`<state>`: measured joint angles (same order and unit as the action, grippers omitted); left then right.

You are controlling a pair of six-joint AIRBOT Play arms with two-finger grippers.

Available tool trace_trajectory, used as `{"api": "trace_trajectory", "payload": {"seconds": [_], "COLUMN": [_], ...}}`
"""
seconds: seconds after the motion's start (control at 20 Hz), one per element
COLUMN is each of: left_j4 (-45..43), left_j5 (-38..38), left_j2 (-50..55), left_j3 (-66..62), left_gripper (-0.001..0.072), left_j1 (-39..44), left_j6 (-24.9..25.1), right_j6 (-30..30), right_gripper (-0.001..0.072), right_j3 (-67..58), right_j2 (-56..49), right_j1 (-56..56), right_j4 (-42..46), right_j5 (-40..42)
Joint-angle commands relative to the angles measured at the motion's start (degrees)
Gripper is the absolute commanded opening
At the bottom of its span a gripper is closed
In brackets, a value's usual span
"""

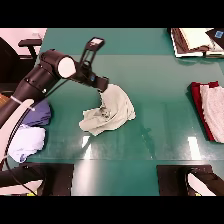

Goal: Fold the shirts.

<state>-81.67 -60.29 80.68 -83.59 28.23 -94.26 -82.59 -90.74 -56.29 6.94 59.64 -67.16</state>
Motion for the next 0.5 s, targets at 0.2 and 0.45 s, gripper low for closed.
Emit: {"api": "trace_trajectory", "payload": {"seconds": [0.2,0.45], "left_j4": [23.9,30.0], "left_j5": [2.9,3.0], "left_j2": [5.7,8.7], "left_j3": [13.5,16.1], "left_gripper": [0.0665,0.0664], "left_j1": [-9.9,-8.1], "left_j6": [10.4,15.0], "right_j6": [0.0,0.0], "right_gripper": [0.0015,0.0015], "right_j3": [2.6,2.6], "right_j2": [-0.4,-0.4], "right_j1": [0.0,0.0], "right_j4": [-0.1,-0.1], "right_j5": [-0.3,0.3]}}
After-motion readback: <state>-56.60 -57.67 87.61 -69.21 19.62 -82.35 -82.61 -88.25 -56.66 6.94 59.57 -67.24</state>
